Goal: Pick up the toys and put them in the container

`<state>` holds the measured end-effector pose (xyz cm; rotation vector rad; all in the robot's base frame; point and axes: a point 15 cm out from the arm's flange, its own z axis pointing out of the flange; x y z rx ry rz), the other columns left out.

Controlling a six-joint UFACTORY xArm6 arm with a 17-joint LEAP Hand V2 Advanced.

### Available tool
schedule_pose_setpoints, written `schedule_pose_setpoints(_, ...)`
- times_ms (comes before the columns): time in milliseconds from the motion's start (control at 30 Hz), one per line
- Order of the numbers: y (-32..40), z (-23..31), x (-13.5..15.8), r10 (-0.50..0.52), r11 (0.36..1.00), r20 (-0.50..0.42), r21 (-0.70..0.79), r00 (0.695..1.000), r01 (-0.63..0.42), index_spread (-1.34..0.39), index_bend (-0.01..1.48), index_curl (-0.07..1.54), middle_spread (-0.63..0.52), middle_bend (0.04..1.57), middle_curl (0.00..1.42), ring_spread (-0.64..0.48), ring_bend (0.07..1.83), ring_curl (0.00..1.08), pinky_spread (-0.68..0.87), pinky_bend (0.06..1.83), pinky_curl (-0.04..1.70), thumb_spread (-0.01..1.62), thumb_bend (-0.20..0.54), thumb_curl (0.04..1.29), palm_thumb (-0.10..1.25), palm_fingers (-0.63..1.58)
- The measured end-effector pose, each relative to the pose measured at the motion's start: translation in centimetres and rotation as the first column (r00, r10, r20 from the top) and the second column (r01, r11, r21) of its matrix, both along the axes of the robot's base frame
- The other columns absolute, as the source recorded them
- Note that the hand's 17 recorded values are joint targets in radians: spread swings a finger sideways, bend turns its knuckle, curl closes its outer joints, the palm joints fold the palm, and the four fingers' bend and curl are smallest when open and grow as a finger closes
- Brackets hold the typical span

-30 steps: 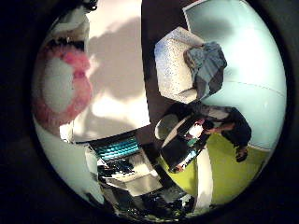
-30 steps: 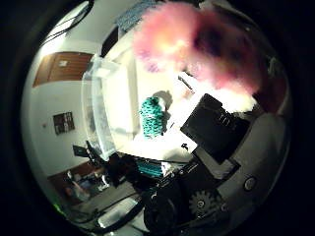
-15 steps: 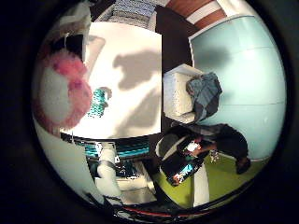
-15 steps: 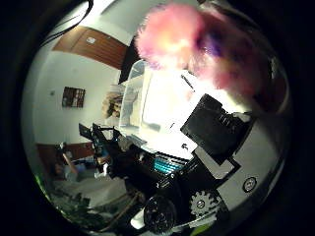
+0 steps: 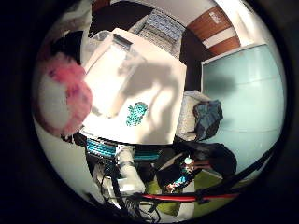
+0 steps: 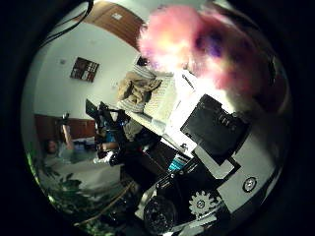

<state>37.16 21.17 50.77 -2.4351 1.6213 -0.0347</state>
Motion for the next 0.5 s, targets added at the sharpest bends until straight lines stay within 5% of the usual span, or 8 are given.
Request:
schedule_pose_setpoints(367, 5.2, -1.5, 1.6, 0.032, 0.999, 0.013, 0.020, 0.999, -0.032, -0.24, 1.01, 0.92, -0.11, 1.37, 0.73, -0.26, 1.26, 0.86, -0.24, 1.09, 1.13, 1.00, -0.034, 0.70, 0.95, 1.09)
schedule_pose_setpoints(433, 5.2, -1.5, 1.7, 0.029, 0.999, 0.015, 0.022, 0.999, -0.029, -0.25, 0.91, 0.89, -0.13, 1.31, 0.70, -0.25, 1.25, 0.81, -0.28, 1.03, 1.05, 1.07, -0.031, 0.65, 0.87, 1.09)
schedule_pose_setpoints(500, 5.1, -1.5, 1.9, 0.029, 0.999, 0.019, 0.023, 0.999, -0.029, -0.29, 0.64, 0.82, -0.16, 1.17, 0.64, -0.28, 1.19, 0.73, -0.39, 0.95, 0.95, 1.14, -0.040, 0.56, 0.77, 0.85)
